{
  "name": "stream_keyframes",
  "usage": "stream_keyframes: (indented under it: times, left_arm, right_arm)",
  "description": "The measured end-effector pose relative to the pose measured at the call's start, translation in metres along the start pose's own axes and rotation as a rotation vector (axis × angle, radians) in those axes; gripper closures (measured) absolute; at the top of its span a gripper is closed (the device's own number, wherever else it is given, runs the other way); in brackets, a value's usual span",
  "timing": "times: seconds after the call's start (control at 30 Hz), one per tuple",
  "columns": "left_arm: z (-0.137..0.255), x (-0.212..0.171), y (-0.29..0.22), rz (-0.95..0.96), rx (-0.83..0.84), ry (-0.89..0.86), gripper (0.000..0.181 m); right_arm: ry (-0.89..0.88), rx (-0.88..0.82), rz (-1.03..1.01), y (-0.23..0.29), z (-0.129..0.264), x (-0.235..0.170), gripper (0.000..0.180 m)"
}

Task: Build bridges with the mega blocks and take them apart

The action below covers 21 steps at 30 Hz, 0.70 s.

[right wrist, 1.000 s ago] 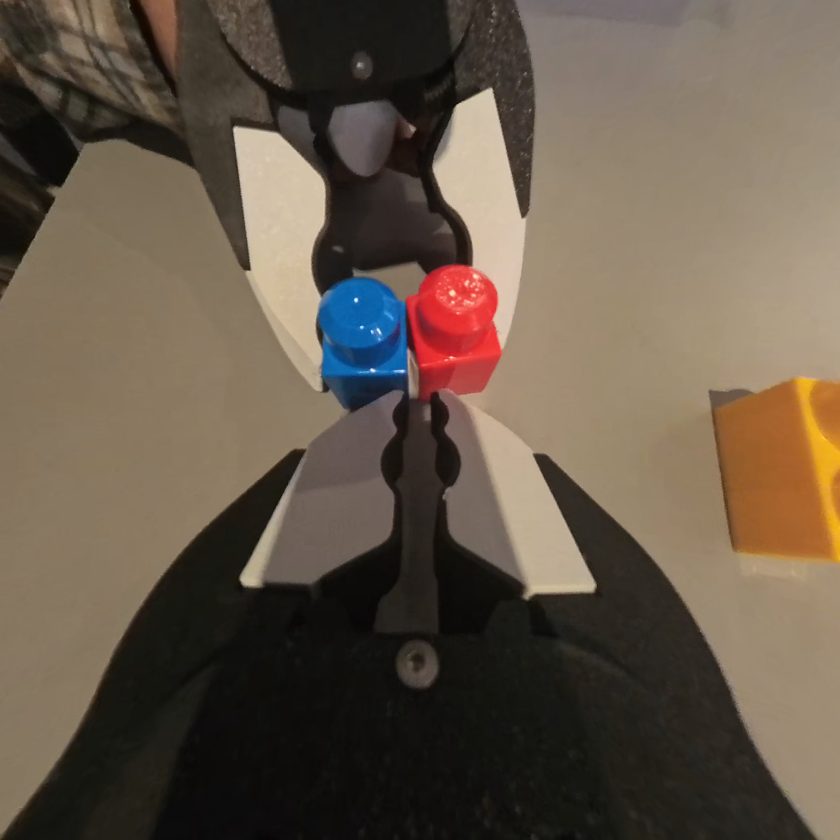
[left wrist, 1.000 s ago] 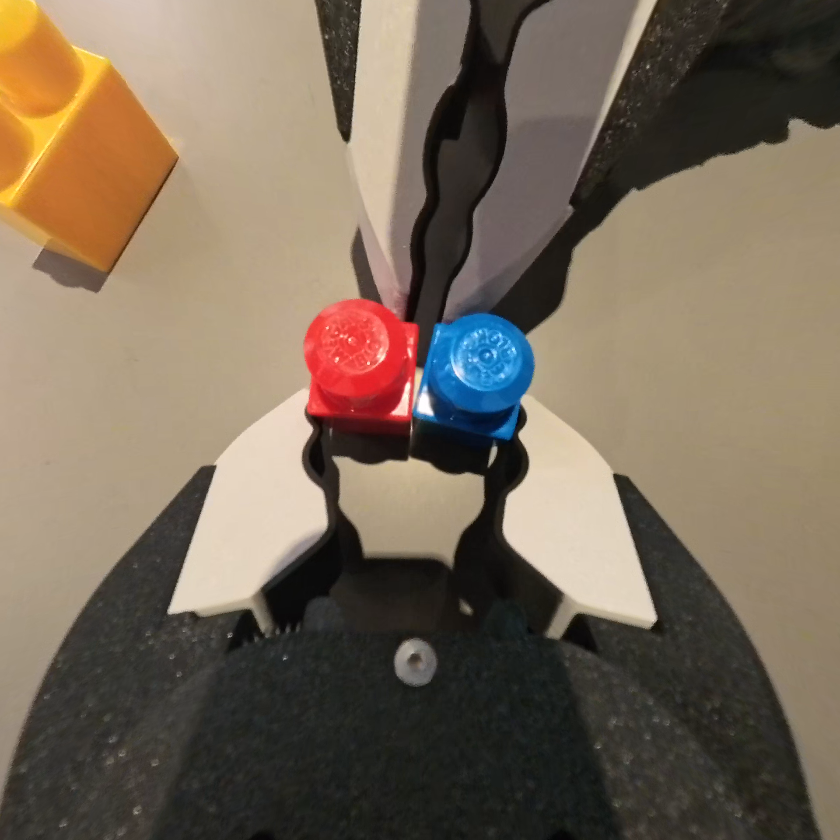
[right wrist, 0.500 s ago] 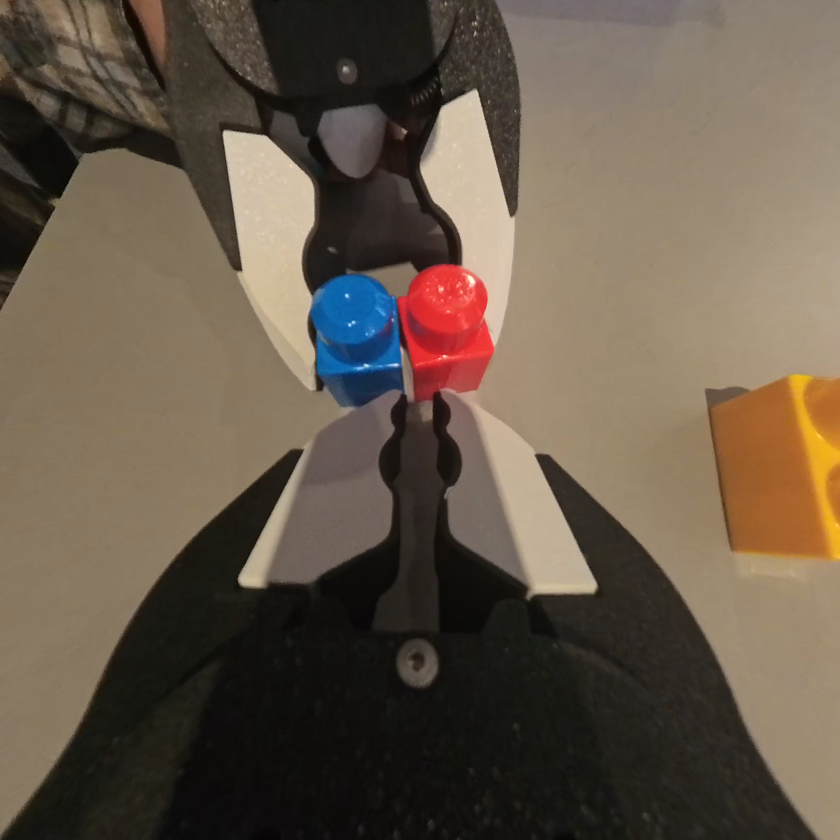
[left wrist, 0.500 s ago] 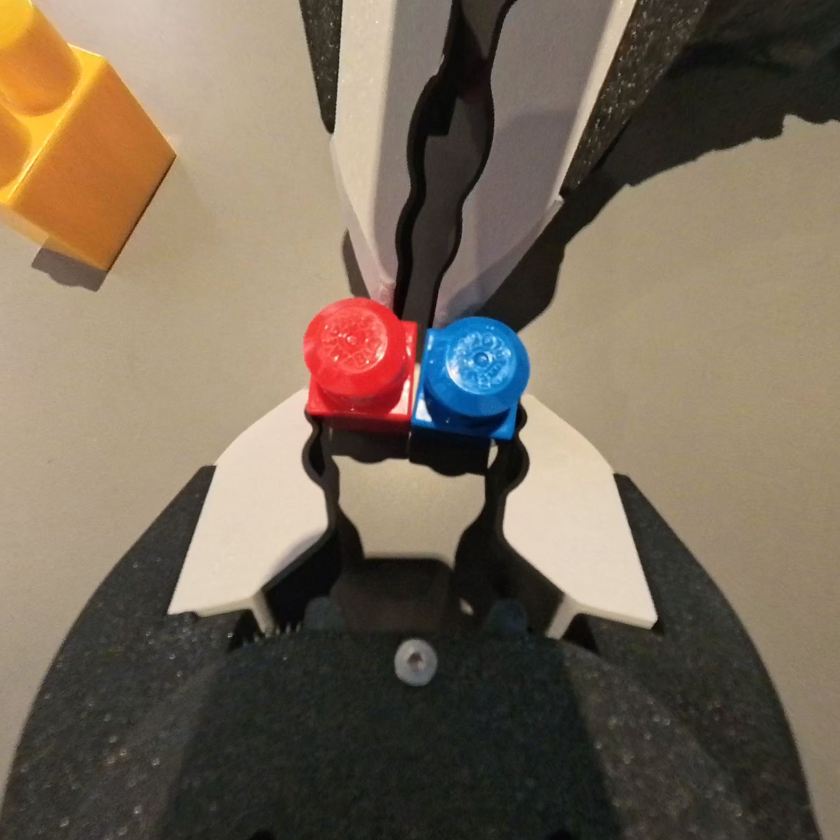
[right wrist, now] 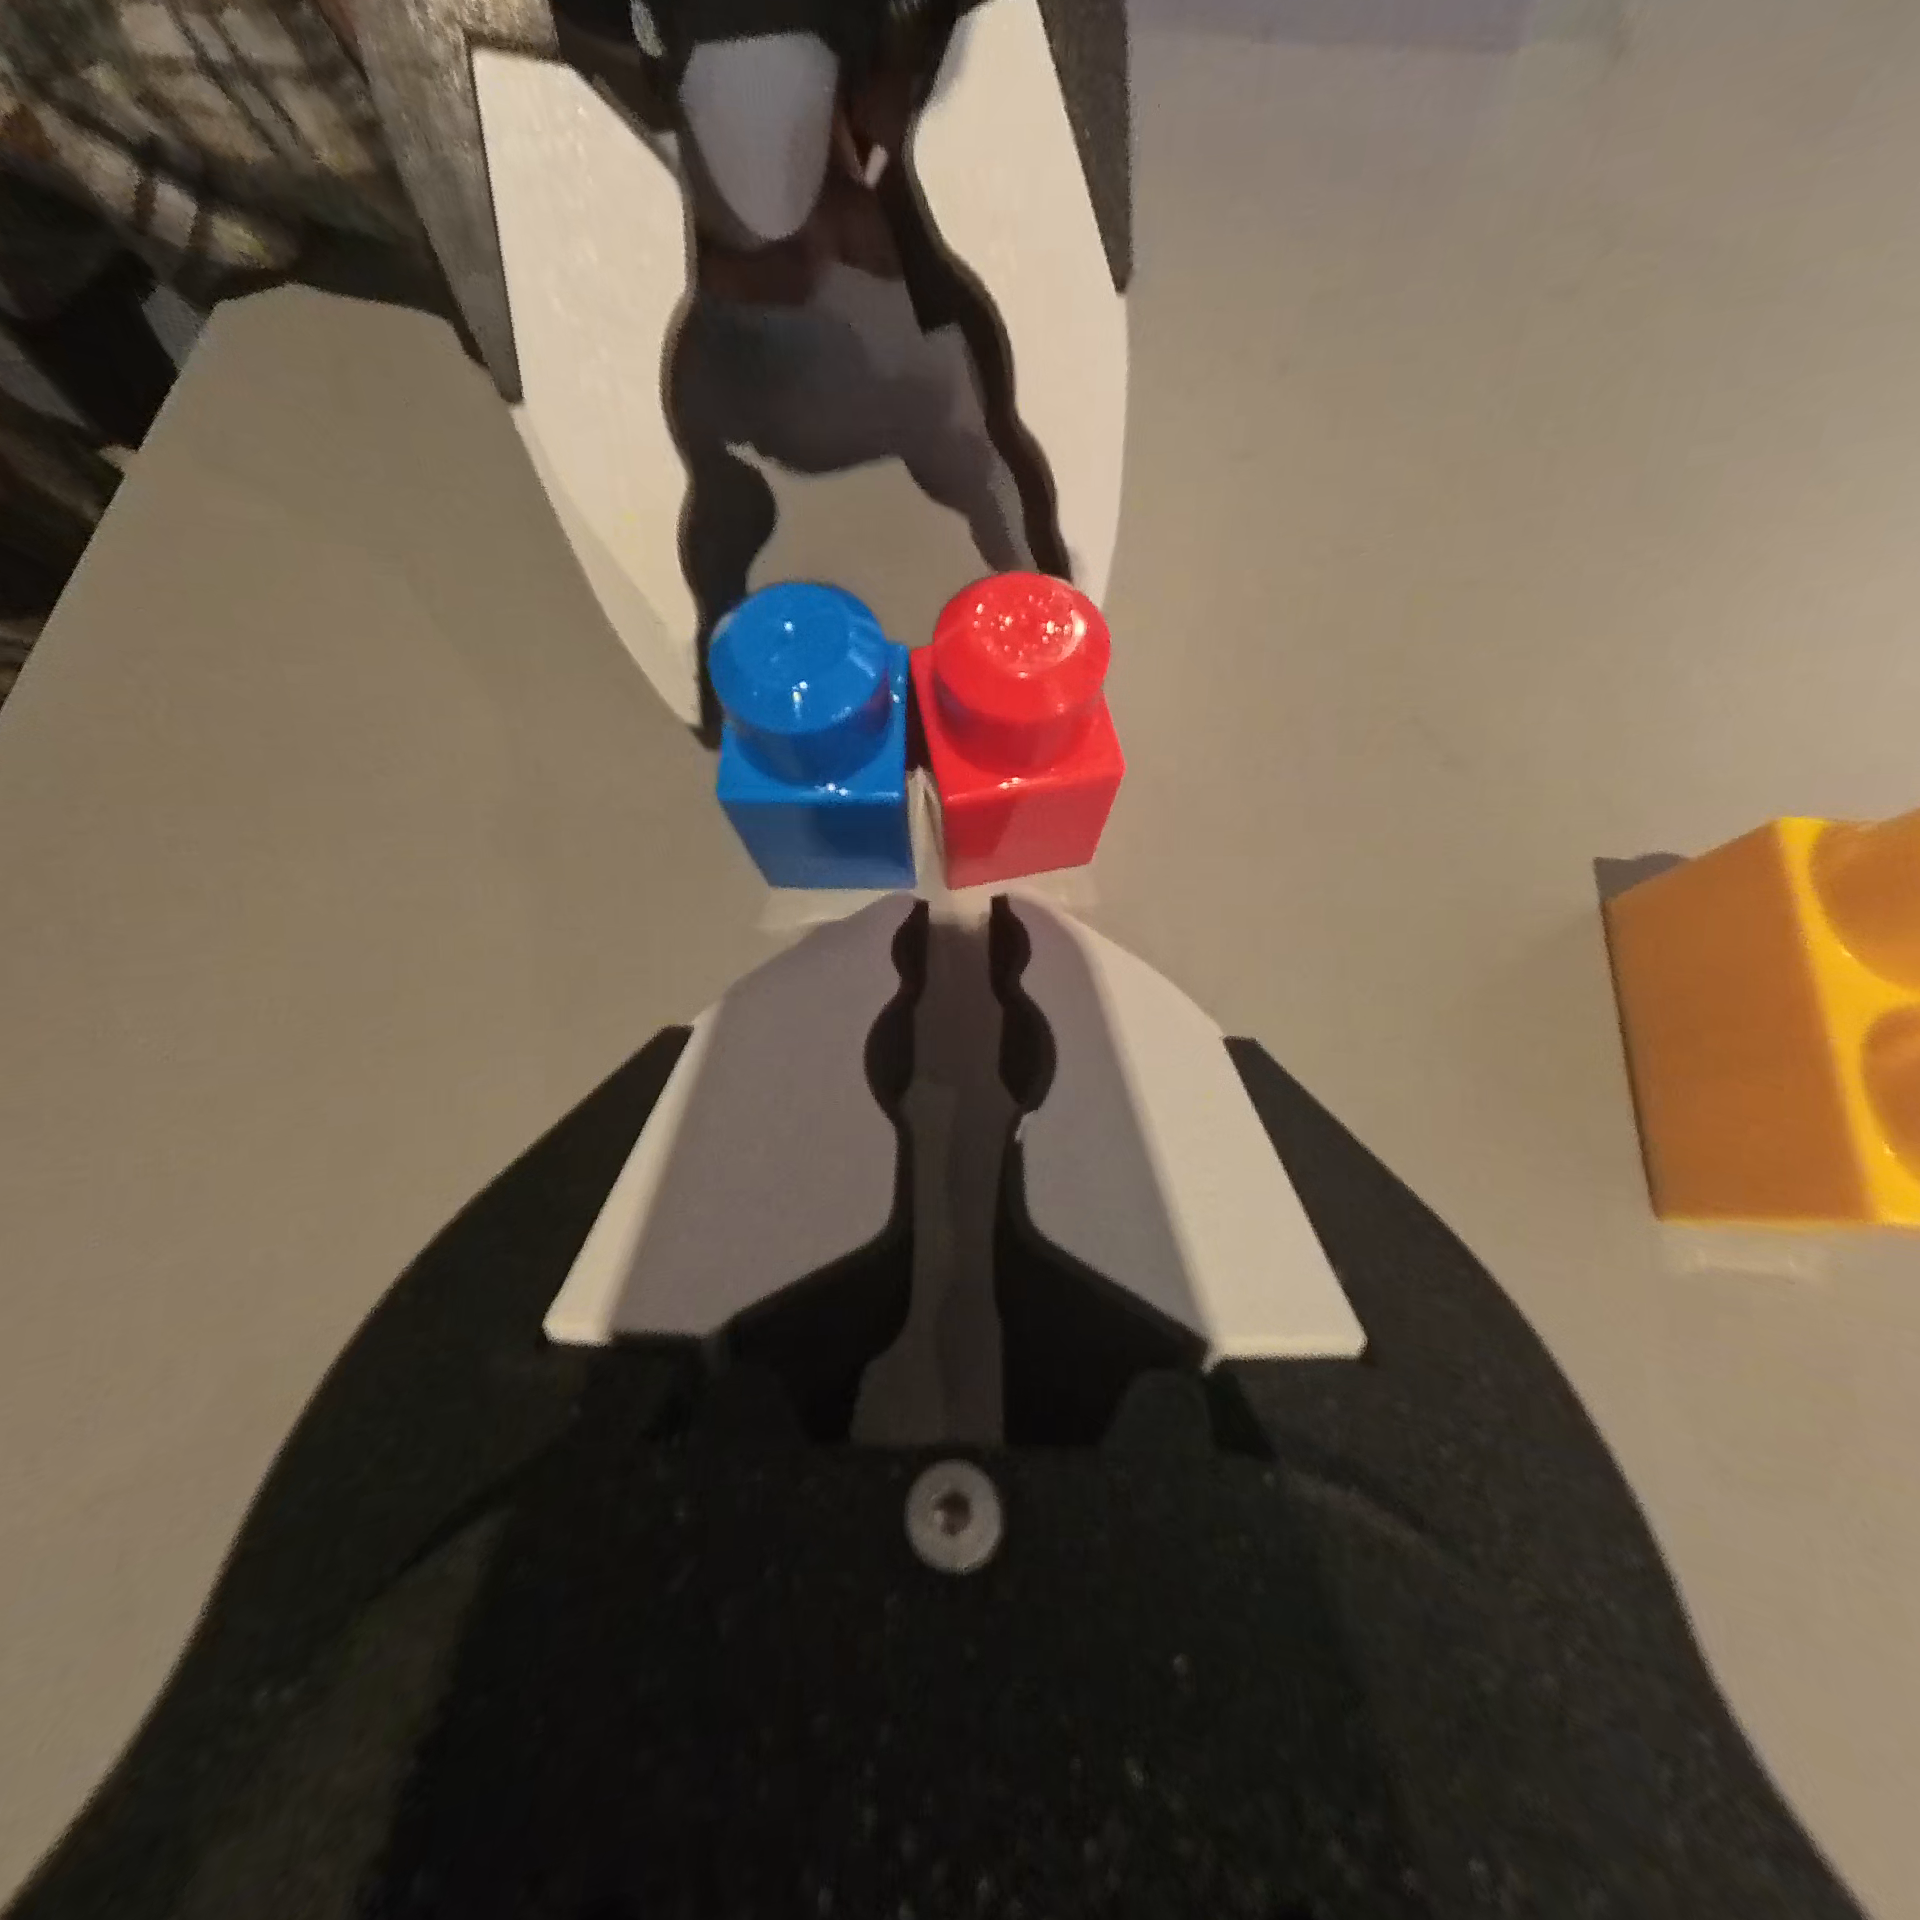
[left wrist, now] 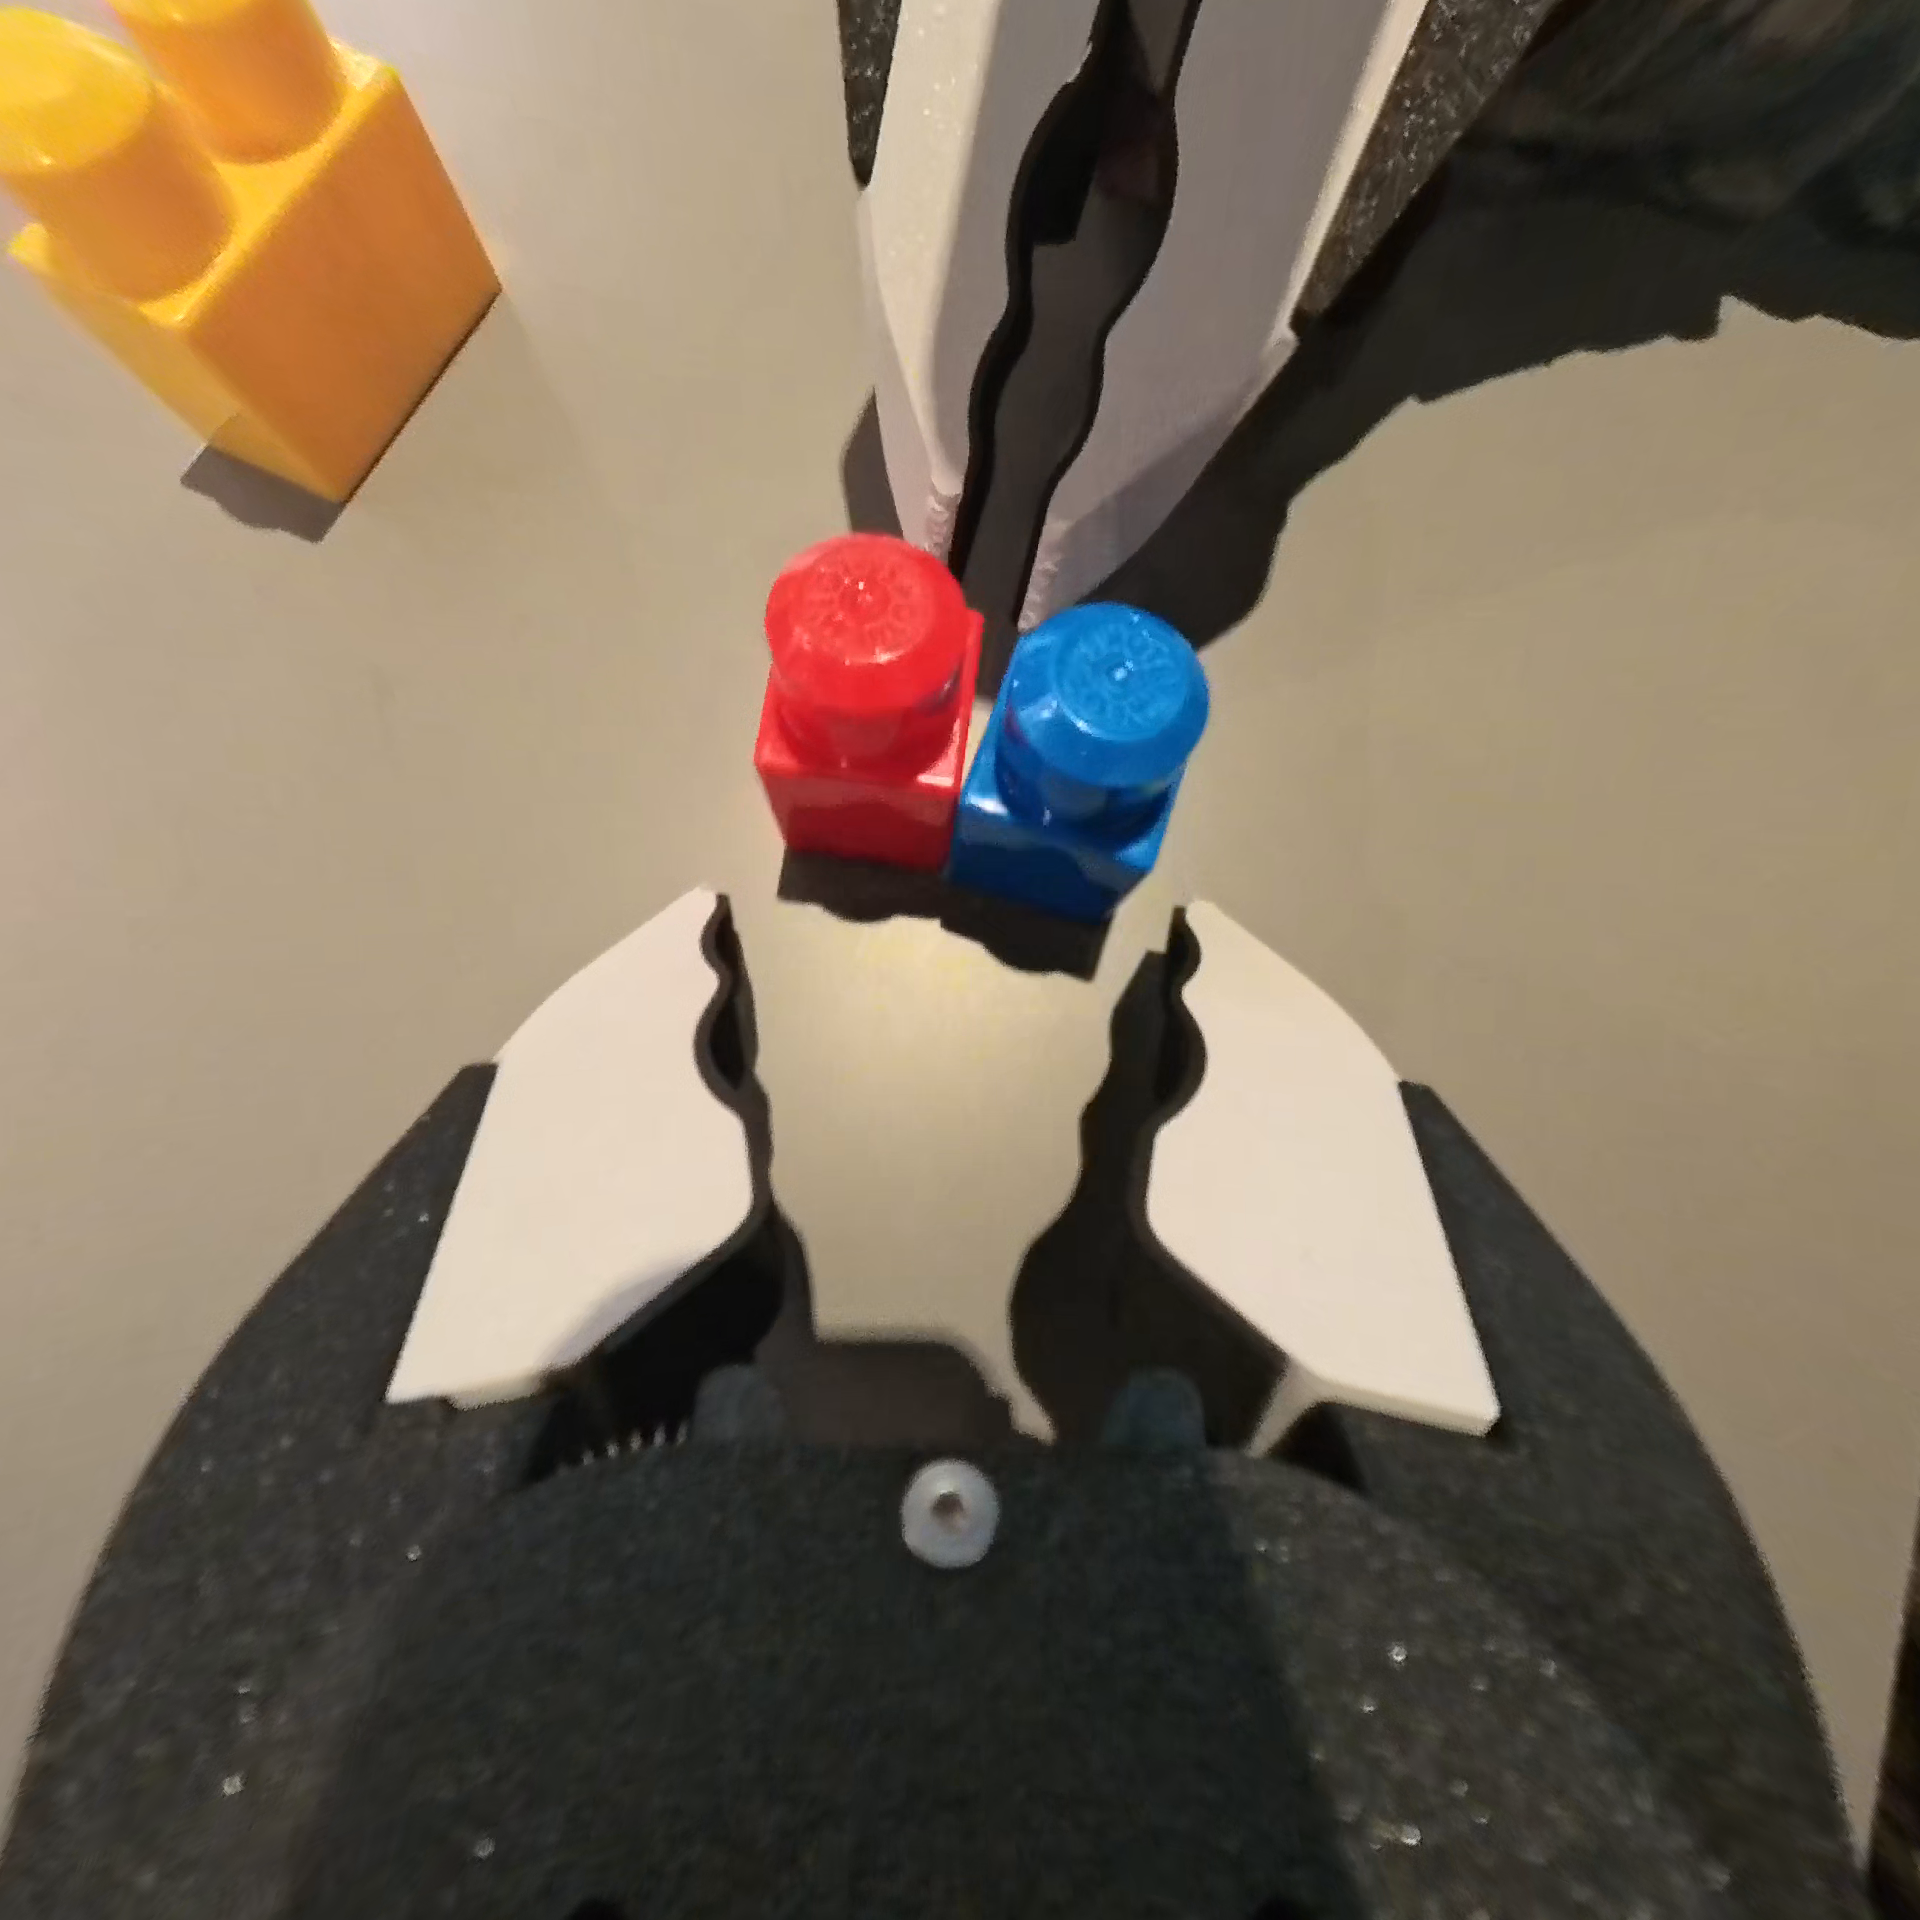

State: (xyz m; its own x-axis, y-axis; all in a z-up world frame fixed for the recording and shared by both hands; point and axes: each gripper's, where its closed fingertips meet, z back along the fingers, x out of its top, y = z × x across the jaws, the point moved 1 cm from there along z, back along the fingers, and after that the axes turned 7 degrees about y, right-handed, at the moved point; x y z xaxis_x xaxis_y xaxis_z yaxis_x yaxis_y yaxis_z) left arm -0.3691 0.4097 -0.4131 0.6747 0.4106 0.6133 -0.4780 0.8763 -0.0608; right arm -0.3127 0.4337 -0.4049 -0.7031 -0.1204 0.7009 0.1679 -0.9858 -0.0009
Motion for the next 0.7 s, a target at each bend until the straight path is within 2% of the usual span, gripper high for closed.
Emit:
stream_keyframes:
  times: [0.2, 0.7]
  left_arm:
    - [0.015, -0.006, 0.022, 0.069, 0.091, -0.024, 0.104]
    - [-0.001, 0.000, 0.018, 0.098, 0.118, -0.008, 0.104]
  right_arm:
    - [-0.006, -0.005, -0.005, -0.002, 0.002, 0.000, 0.169]
    - [-0.012, -0.021, -0.007, -0.005, 0.007, -0.001, 0.169]
